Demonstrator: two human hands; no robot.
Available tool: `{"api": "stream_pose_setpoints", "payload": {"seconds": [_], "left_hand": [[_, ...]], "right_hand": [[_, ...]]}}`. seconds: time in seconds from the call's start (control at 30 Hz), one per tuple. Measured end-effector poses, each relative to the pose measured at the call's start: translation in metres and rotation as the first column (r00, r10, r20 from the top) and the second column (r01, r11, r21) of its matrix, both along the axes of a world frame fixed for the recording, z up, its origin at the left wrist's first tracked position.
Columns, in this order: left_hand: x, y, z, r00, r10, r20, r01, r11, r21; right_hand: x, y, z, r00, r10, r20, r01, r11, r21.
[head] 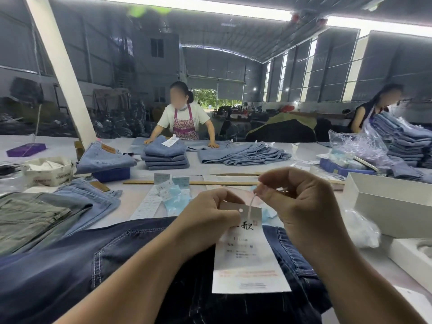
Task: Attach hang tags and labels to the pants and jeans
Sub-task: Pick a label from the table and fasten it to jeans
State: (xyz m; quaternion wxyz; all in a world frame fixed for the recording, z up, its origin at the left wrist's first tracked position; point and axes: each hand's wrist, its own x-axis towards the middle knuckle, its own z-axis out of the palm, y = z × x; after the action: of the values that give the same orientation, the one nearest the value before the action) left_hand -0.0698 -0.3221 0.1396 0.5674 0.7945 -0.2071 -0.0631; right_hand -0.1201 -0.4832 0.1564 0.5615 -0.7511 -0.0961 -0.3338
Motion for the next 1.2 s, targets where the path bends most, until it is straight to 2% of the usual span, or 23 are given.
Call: {"api": "stream_pose_setpoints", "payload": {"seconds": [0.27,0.47,0.93,1.03,1.2], "left_hand": [[-0.001,0.002,-0.002,1.000,-0.023,-0.003,0.023,0.999,-0.022],[-0.002,0.003,-0.002,1.000,-0.015,-0.012,0.014,1.000,-0.012],[0.003,0.004,-0.007,0.998,-0.062,0.032,0.064,0.997,-0.039],[0.004,0.004,-0.009,0.997,-0.053,0.058,0.057,0.996,-0.072],[0.004,0.004,-0.010,0.995,-0.019,0.098,0.027,0.996,-0.083]], "right_hand": [[0.005,0.013,-0.004,0.993,-0.100,0.060,0.106,0.990,-0.090],[0.011,0.013,-0.003,0.990,-0.123,0.066,0.127,0.991,-0.052],[0.020,0.010,-0.012,0.986,-0.148,0.073,0.153,0.985,-0.074],[0.019,0.006,-0.013,0.991,-0.133,0.029,0.135,0.977,-0.165],[0.014,-0.004,-0.013,0.990,0.012,-0.144,-0.066,0.922,-0.381]]}}
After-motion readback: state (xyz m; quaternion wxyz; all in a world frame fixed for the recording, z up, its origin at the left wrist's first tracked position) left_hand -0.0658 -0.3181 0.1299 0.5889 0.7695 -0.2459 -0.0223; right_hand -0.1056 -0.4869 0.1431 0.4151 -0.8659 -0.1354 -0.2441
